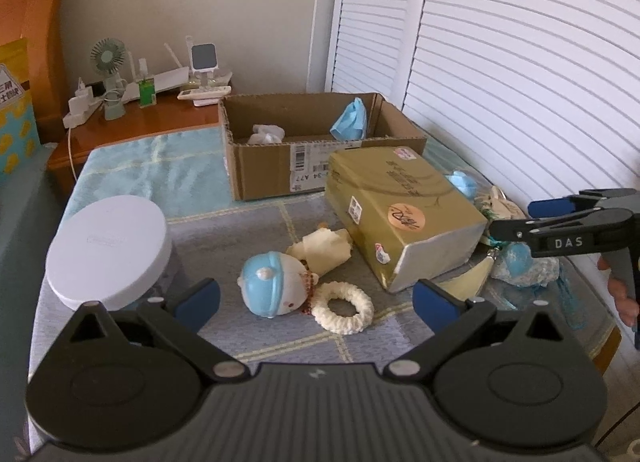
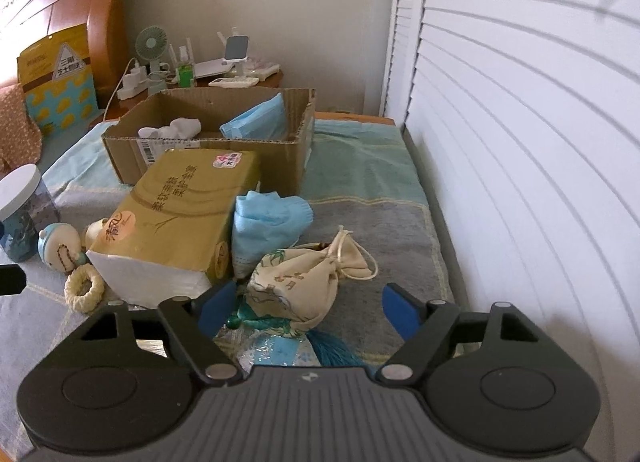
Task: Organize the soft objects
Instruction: 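Move the right tool to the cream drawstring pouch and close on it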
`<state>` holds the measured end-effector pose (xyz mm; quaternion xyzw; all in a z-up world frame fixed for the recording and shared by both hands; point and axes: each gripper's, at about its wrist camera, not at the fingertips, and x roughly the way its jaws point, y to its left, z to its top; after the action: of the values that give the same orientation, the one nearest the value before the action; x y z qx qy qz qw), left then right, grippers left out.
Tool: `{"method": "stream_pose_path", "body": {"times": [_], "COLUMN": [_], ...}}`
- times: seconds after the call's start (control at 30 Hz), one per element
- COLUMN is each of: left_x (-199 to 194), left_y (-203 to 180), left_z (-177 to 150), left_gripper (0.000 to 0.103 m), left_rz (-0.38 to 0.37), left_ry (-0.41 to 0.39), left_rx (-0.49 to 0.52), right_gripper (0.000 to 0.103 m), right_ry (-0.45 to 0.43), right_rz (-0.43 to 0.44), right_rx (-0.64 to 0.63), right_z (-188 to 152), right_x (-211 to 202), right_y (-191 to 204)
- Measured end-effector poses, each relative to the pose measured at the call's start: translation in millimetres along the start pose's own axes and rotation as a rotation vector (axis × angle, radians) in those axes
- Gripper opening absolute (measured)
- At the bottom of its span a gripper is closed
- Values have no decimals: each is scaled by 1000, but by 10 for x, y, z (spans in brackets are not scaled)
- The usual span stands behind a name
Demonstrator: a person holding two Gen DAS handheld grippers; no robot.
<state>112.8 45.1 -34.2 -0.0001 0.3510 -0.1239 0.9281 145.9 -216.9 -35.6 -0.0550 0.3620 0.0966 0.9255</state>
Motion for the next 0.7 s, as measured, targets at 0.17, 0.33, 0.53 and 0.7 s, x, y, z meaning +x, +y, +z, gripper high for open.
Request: {"method": "stream_pose_path", "body": {"times": [0.17, 0.33, 0.53, 0.7], "left_x": [53, 82, 52, -32], "left_y": [-29, -48, -64, -80], "left_z": [-2, 0, -5, -23], "left_gripper": [102, 102, 102, 102], "left_rz": [-16, -26, -32, -42], "left_ry": [14, 22, 17, 1], "left_rx": [3, 7, 14, 23], "right_gripper": [74, 59, 51, 49], "right_ry": [14, 25, 11, -17], "right_rz": [17, 38, 44, 46], "right_rx": [-19, -24, -7, -9], "right_z": [1, 2, 11, 16], "right_x": [63, 92, 21, -149], "right_y": [34, 56, 53, 69]}}
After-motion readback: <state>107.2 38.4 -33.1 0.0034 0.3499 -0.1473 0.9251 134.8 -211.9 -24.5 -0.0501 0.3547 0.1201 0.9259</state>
